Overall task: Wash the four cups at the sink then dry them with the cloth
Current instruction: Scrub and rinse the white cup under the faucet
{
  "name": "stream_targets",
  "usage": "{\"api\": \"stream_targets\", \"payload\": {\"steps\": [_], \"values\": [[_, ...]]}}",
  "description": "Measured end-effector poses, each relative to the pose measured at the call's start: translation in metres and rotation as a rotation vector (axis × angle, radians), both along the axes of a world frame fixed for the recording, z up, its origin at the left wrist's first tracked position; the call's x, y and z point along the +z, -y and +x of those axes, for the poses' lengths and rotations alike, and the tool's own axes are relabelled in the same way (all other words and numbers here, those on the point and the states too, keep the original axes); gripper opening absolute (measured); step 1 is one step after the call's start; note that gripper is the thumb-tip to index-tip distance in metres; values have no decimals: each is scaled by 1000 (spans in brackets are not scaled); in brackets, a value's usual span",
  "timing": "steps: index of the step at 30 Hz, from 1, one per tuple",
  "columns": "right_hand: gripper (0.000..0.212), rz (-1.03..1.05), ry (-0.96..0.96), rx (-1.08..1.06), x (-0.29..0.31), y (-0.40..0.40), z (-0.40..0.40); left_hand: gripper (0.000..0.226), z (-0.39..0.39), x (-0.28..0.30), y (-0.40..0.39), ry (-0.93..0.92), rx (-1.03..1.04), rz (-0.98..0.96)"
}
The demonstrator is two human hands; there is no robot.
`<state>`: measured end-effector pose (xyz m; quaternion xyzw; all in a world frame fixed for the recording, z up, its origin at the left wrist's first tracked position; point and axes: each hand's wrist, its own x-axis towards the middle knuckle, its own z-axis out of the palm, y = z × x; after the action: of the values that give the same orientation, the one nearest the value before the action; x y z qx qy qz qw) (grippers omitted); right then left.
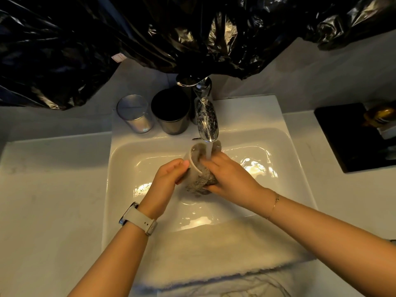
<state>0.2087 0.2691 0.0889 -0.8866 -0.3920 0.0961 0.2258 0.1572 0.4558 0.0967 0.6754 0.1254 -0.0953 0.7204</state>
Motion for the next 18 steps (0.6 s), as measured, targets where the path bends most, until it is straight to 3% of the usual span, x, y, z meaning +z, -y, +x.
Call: {"api": "stream_targets", "payload": {"steps": [3,9,14,18], "values": [[52,-27,-67,55,1,-3,8,28,2,4,3,17,-34,28],[36,-195,-186,168,5,-15,28,29,3,-3,2,36,-20,32],[29,-44,-504,26,9,-24,24,30,0,-6,6,49,1,68],[31,27,-420,-24,0,-28,10,34,2,-5,0,-6,-25,59]]}}
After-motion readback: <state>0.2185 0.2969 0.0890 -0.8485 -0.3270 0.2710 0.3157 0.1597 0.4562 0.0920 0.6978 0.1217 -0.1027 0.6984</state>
